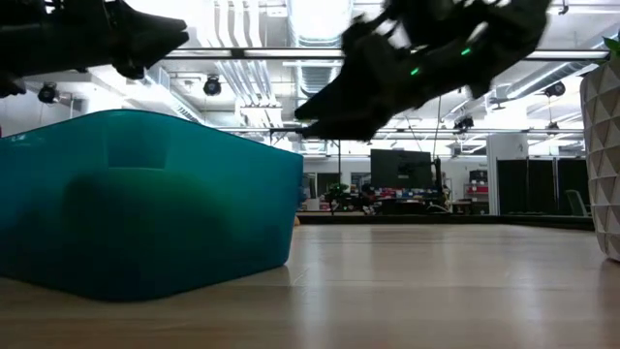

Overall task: Pick and placing Produce into tupperware
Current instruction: Put the apricot into the blue bin

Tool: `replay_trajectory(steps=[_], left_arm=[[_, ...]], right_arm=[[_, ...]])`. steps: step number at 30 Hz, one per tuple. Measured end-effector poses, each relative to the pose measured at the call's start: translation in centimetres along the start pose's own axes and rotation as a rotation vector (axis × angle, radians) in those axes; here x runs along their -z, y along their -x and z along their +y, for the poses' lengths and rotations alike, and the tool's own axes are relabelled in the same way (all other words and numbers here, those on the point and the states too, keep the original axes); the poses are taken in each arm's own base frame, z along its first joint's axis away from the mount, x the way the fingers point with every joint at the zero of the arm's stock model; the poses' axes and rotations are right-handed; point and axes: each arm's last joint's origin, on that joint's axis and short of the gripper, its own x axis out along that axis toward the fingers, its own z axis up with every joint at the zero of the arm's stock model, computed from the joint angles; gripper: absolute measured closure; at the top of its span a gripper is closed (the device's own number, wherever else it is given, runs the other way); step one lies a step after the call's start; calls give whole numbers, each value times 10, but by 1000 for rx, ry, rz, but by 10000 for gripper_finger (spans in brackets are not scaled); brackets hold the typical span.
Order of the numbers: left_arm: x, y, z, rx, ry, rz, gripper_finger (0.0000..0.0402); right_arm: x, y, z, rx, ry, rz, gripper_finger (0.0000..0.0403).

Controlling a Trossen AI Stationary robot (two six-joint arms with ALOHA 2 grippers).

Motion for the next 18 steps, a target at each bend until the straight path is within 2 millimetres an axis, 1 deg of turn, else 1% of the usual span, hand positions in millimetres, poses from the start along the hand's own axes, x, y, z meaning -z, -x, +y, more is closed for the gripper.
replay_trajectory(steps=[3, 6, 10, 13, 16, 18], left_arm=[[2, 0, 0, 3, -2, 10, 196], [5, 0, -1, 8, -2, 27, 196], [9, 1, -2, 13, 20, 46, 196], [9, 1, -2, 12, 21, 45, 196], [8, 0, -2, 11, 26, 41, 196], [8, 1, -2, 10, 40, 36, 196]], right_arm=[[4, -26, 1, -68, 12, 33, 33], [9, -44, 3, -106, 12, 59, 35], [19, -61, 3, -101, 14, 140, 42], [31, -73, 2, -94, 13, 202, 47], [42, -82, 0, -88, 12, 239, 53], [45, -86, -1, -84, 10, 255, 58]])
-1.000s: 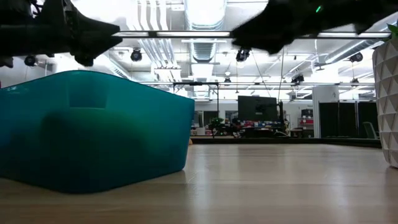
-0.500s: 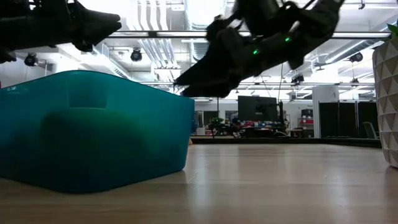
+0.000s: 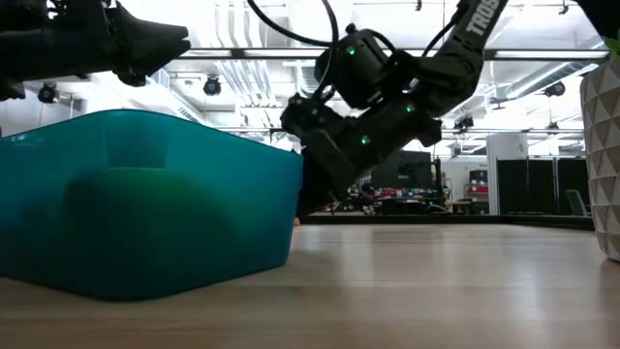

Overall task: Pick and placing Produce into tupperware
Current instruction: Put the apricot into the blue bin

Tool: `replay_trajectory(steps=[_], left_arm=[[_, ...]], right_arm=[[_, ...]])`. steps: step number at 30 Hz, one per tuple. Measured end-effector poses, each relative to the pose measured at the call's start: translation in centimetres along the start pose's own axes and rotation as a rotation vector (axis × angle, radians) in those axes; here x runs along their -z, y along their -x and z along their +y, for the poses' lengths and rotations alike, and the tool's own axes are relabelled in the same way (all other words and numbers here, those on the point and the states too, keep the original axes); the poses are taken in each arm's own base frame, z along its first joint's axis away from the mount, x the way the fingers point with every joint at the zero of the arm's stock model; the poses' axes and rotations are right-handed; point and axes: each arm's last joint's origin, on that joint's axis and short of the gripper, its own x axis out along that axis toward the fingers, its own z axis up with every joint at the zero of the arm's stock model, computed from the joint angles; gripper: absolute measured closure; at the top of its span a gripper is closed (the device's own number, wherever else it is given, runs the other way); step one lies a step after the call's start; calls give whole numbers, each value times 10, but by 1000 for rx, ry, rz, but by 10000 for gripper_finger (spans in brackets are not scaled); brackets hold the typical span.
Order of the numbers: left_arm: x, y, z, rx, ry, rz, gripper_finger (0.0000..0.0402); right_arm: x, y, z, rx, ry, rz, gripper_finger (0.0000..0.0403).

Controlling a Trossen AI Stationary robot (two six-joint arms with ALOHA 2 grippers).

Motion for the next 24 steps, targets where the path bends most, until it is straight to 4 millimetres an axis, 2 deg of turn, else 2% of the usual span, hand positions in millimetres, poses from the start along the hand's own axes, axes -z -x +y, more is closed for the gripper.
replay_trajectory(steps=[8, 19, 24], left_arm=[[1, 0, 0, 1, 0, 5, 196], [1, -1, 0, 2, -1, 7, 196], [1, -1, 0, 2, -1, 6, 196]], right_arm=[[0, -4, 0, -19, 6, 7, 73], [12, -13, 0, -40, -4, 21, 74], [11, -16, 0, -38, -6, 19, 75]])
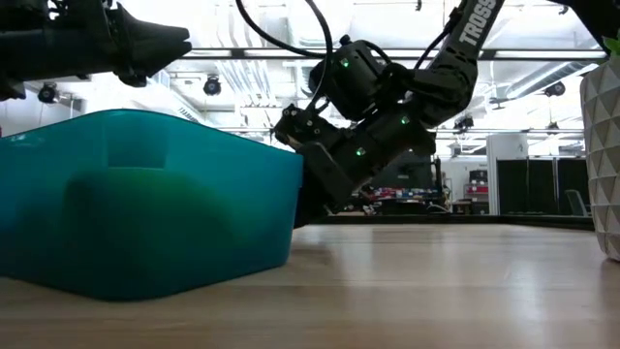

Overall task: Pick and placing Produce into tupperware
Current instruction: Put the apricot into the blue bin

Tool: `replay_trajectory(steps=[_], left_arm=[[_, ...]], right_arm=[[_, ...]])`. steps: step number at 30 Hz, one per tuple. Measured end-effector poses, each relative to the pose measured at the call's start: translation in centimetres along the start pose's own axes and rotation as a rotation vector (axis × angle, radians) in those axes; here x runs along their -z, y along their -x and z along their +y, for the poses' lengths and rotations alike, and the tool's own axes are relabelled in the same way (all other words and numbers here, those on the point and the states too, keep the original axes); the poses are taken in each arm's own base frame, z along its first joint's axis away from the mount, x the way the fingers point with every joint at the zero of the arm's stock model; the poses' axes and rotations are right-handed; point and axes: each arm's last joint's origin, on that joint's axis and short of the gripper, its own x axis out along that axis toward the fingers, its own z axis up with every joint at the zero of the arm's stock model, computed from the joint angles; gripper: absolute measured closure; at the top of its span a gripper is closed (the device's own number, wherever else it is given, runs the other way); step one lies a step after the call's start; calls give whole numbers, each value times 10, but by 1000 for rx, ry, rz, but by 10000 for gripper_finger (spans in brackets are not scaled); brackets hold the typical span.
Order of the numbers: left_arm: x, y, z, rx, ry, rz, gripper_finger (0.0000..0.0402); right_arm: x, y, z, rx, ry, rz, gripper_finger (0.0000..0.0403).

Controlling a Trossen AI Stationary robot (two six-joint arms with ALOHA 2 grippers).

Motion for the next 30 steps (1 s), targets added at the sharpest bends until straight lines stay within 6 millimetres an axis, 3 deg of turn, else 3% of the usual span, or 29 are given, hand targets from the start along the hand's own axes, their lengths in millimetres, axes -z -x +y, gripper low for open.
replay_trajectory(steps=[17, 30], left_arm=[[0, 0, 0, 0, 0, 1, 196], [0, 0, 0, 0, -1, 2, 196]], right_arm=[[-1, 1, 0, -1, -1, 7, 83], [-1, 1, -1, 6, -16, -6, 213]])
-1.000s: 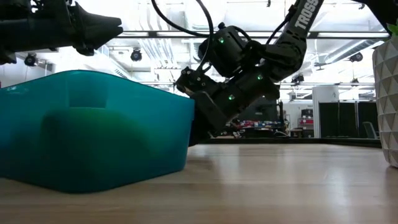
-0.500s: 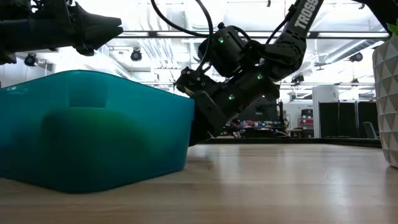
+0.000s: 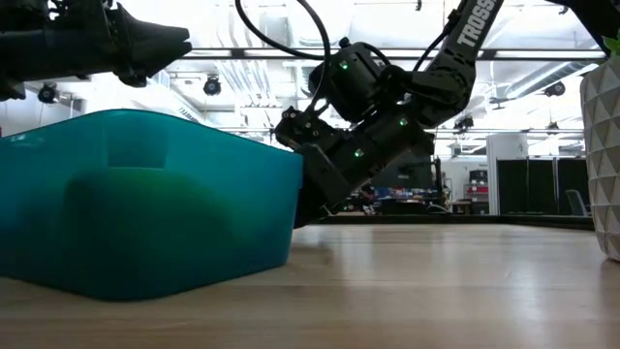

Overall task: Pick and placing Produce into tupperware
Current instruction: Put the apricot into the blue bin

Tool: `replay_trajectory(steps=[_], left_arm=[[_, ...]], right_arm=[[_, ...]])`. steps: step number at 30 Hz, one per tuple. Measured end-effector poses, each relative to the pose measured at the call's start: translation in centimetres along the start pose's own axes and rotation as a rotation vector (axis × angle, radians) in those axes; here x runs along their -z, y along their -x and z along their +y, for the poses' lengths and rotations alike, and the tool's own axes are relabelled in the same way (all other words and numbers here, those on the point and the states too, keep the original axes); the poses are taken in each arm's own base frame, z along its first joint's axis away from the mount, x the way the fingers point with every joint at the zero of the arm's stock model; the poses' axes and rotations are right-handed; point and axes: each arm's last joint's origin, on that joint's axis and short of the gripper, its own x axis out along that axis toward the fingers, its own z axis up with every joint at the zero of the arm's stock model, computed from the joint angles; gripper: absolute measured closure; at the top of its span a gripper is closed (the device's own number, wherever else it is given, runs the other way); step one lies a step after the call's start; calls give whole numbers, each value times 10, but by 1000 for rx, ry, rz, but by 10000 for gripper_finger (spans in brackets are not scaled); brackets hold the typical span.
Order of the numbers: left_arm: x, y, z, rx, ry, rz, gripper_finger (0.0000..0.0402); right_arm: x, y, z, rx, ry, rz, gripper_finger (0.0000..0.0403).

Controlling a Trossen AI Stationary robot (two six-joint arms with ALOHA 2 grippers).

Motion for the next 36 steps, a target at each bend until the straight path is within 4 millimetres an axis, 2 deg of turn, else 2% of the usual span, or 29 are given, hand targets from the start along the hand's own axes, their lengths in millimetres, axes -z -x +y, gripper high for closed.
replay_trajectory(steps=[13, 20, 28, 33, 36], left_arm=[[1, 0, 0, 1, -1, 2, 196], [1, 0, 0, 1, -2, 6, 196], [0, 0, 0, 1, -1, 4, 196], [1, 0, 0, 1, -1, 5, 196], [1, 0, 0, 1, -1, 4, 196]], right_arm=[[-6, 2, 2, -19, -5, -15, 290], [-29, 1, 3, -15, 10, -39, 296], [-71, 8, 12, -24, 50, -96, 298], [-97, 11, 35, -67, 86, -172, 298], [-103, 12, 53, -102, 126, -195, 298]])
